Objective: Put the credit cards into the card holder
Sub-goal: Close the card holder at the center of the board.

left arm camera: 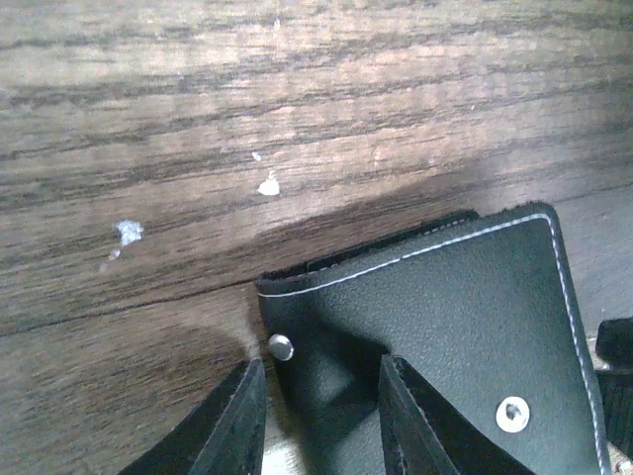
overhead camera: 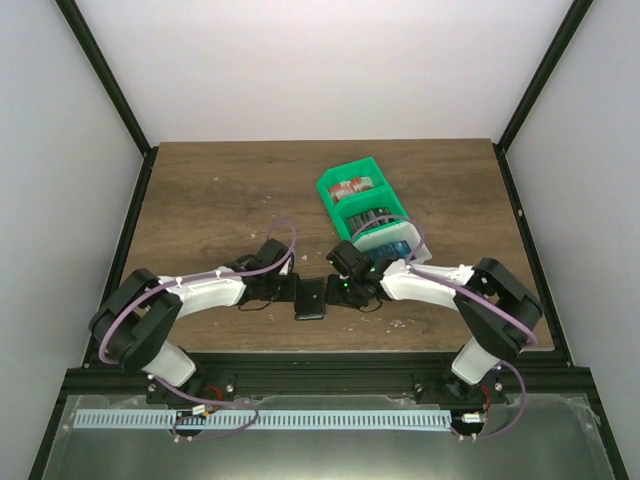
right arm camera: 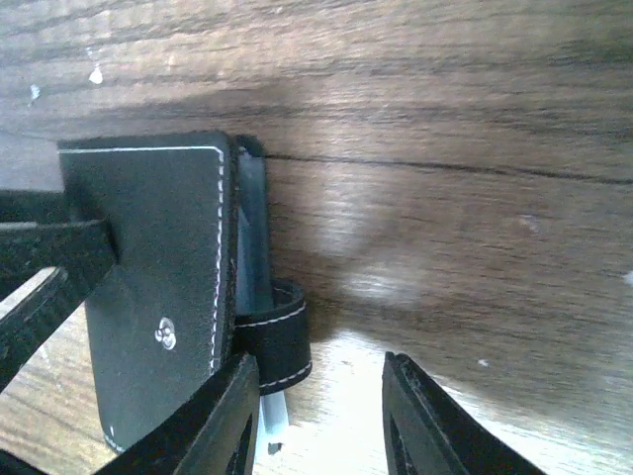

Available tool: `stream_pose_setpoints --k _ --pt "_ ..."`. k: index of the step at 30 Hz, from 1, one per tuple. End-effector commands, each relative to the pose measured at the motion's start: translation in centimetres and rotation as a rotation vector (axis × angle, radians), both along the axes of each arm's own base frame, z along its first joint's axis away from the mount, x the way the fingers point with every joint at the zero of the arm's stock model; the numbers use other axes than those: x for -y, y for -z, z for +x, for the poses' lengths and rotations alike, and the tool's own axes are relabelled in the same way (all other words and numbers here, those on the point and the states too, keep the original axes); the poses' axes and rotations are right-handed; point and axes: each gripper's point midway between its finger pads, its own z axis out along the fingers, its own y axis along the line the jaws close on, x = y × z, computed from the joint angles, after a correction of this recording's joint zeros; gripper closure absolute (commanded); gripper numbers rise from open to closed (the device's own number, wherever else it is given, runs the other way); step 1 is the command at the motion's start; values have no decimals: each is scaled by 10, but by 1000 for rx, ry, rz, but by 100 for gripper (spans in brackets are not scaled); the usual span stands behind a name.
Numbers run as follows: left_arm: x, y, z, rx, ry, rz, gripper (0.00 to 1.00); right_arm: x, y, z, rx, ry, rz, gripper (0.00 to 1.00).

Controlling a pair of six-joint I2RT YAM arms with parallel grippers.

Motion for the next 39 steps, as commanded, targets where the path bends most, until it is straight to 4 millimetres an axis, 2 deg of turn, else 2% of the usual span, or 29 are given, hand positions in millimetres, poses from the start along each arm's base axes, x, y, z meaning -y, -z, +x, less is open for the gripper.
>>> stream_pose_setpoints --k 1,8,16,24,31,39 --pt "4 -2 5 12 14 -10 64 -31 -18 -2 6 -61 104 63" --pt "2 -7 2 2 -12 -24 59 -39 -11 2 31 -64 40 54" --pt "-2 0 -8 -29 -27 -37 66 -55 -15 8 76 -71 33 44" --pt "-4 2 -10 -32 -28 -37 68 -73 -17 1 83 -110 52 35" --pt "-9 7 -11 -31 -35 -16 70 -53 0 18 129 -49 -118 35" --pt "-11 6 -10 -23 -41 -7 71 -21 -1 12 140 -26 -231 38"
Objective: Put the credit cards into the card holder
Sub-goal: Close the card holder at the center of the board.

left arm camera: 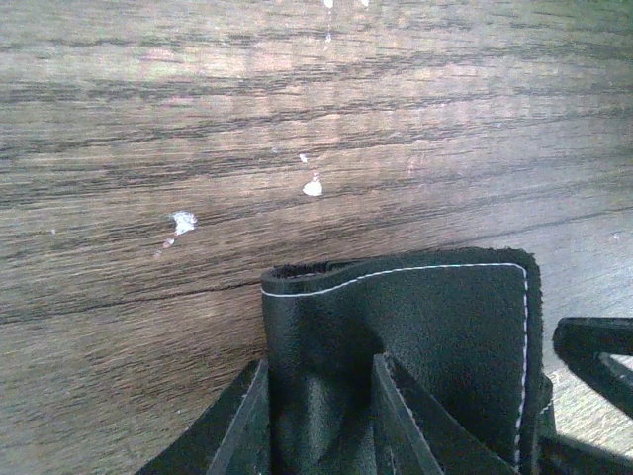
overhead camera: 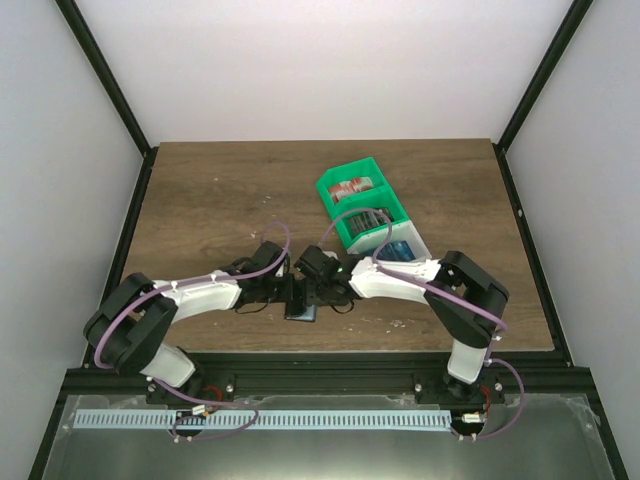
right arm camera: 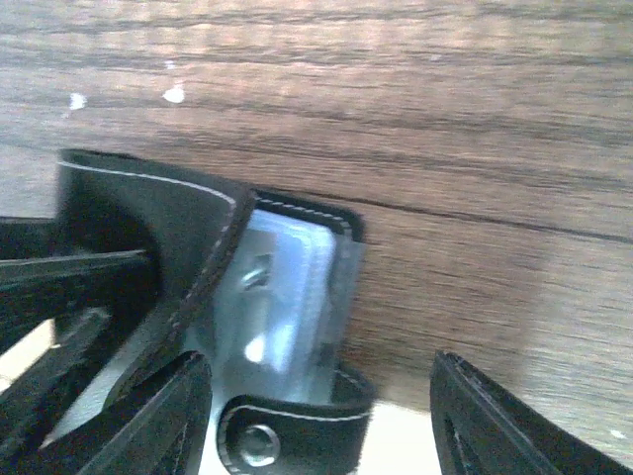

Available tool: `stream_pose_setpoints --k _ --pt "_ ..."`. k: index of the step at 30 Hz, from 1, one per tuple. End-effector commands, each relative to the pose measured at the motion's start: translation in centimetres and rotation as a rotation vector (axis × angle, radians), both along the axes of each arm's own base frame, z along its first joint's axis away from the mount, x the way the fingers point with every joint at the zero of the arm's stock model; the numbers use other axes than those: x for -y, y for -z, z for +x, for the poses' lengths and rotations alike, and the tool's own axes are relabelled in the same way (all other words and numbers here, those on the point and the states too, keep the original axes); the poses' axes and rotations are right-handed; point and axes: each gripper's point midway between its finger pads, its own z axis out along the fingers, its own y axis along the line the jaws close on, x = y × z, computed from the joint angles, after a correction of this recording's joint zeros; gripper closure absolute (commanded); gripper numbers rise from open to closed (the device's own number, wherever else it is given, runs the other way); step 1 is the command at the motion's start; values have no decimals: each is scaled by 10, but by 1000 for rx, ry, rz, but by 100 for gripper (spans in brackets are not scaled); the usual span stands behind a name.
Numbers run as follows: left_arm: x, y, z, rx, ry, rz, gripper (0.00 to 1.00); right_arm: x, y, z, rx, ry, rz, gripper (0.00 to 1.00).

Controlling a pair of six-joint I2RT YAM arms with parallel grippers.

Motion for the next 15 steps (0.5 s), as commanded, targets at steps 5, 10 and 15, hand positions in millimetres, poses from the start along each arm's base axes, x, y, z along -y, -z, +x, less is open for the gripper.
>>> stream_pose_setpoints --k 5,10,15 --pt "-3 0 -11 -21 9 -3 71 47 1 -9 23 38 -151 43" --pt "-5 -7 -12 -7 -10 -19 70 65 -3 -10 30 56 -202 51" --pt "-6 -13 -13 1 -29 -45 68 55 -9 -9 19 52 -140 62"
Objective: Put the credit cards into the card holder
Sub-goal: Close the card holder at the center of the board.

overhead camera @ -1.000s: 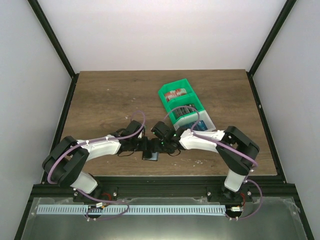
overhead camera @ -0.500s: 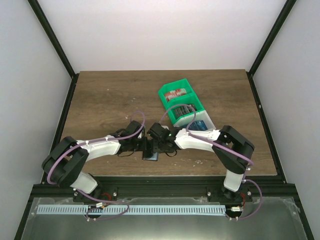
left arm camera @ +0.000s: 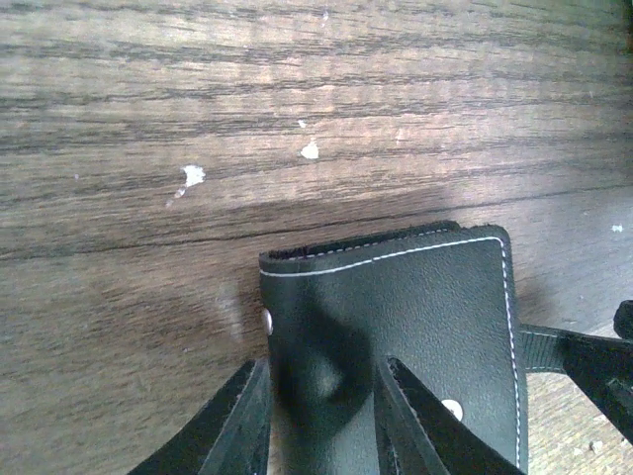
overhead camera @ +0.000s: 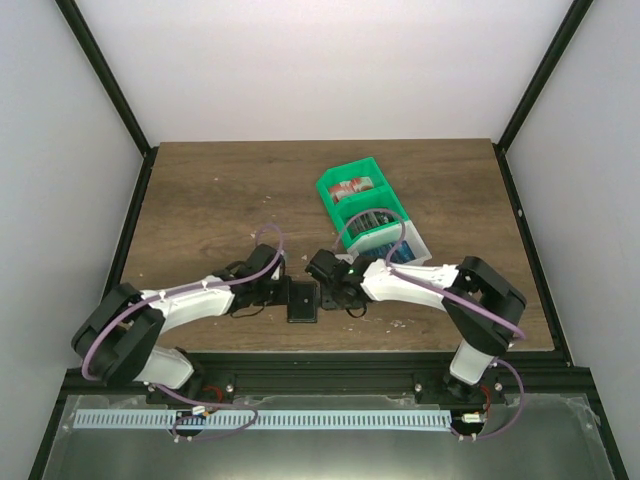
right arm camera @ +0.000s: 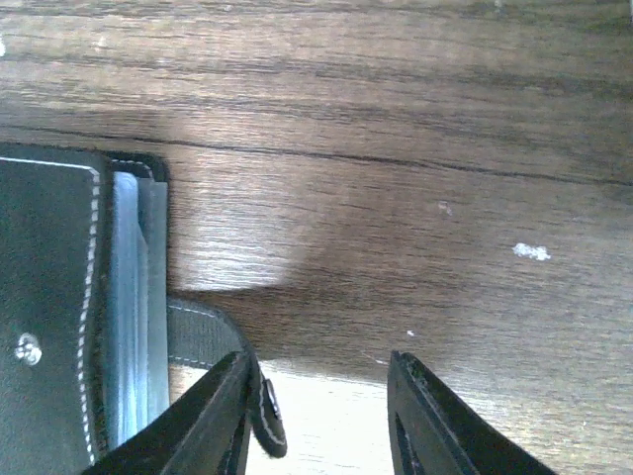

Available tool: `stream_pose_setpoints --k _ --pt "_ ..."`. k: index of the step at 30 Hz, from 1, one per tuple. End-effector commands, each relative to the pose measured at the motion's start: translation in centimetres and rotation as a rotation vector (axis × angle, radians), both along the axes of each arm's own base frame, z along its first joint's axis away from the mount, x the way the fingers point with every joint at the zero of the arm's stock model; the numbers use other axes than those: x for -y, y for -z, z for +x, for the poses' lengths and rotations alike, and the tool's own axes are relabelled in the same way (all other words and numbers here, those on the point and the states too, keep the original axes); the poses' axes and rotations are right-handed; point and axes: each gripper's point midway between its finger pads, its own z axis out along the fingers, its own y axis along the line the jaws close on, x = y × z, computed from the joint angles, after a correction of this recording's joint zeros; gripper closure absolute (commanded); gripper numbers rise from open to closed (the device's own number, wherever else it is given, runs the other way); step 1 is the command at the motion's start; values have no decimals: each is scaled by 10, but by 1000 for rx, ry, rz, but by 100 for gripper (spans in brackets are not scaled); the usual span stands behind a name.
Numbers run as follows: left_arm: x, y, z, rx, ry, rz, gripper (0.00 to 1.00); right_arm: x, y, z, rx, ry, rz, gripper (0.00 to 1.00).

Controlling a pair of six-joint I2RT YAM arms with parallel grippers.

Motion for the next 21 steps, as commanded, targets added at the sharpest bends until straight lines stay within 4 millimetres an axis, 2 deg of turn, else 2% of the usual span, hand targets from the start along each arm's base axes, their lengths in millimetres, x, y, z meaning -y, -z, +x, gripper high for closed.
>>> stream_pose_setpoints --k 1,6,15,21 --pt "-2 -6 -5 -1 -21 -23 67 -1 -8 3 9 13 30 63" --pt "-6 -8 -8 -1 -38 -35 66 -10 -6 5 -4 8 50 63" --pt "-6 -4 -22 -40 -39 -82 68 -19 -14 5 -9 -2 92 83" --pt "-4 1 -27 -65 -37 -101 68 -25 -20 3 -22 -13 127 83"
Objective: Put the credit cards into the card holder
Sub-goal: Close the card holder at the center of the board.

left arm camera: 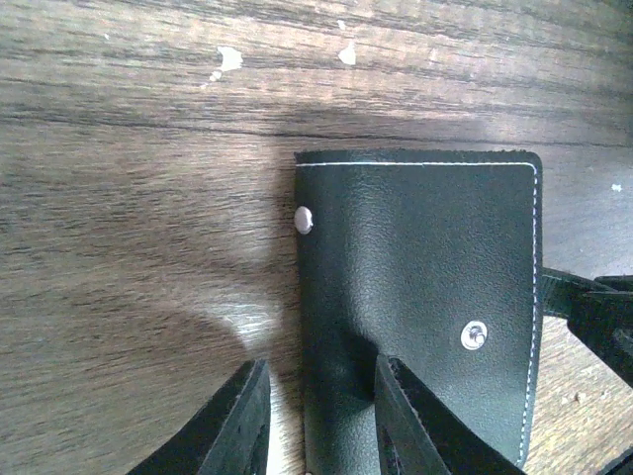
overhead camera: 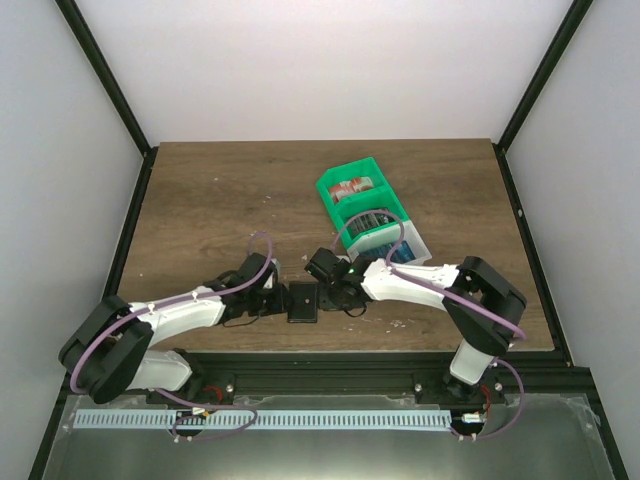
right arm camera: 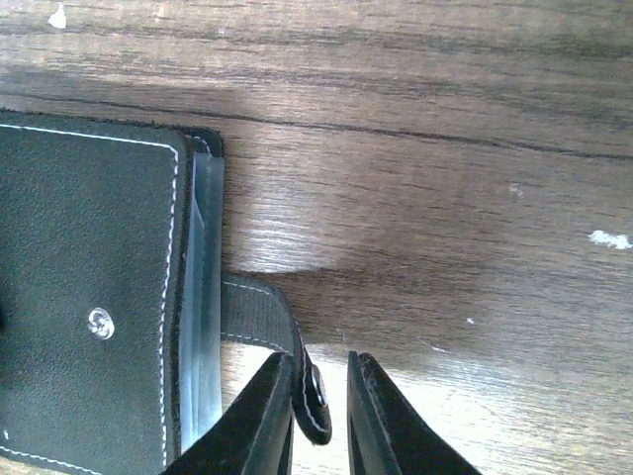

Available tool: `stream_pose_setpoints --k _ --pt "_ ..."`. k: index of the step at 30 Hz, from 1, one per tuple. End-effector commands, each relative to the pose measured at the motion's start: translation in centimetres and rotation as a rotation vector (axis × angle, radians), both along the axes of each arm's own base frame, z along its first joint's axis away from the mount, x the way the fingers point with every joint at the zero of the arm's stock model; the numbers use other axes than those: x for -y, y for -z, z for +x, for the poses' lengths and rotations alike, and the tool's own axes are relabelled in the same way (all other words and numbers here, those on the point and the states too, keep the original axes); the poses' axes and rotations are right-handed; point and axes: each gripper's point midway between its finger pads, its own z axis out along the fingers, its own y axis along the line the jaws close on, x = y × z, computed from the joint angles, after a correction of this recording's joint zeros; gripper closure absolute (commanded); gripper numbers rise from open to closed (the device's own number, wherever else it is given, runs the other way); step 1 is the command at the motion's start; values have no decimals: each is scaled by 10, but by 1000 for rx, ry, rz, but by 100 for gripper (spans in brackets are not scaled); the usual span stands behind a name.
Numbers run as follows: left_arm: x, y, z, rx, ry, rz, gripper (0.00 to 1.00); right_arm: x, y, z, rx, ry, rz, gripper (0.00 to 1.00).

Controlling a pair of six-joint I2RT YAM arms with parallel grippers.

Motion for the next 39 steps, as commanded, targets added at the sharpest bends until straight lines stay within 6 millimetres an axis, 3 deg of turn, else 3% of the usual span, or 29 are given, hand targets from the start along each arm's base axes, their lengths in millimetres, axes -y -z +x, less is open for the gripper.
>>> stream_pose_setpoints --k 1,17,25,30,36,39 --pt "5 -1 -3 -10 2 -39 68 -13 -18 6 15 2 62 82" --pt "5 3 -4 -18 5 -32 69 -10 -29 12 55 16 54 71" --pt "4 4 -4 -20 3 -28 70 -8 -30 14 65 21 42 81" --pt "4 5 -5 -21 5 -30 70 -10 -33 14 65 19 53 83" --pt "4 6 -6 -27 8 -33 71 -16 -35 11 52 8 86 99" --pt "5 6 -6 -29 11 -36 71 -21 -39 11 49 0 117 99"
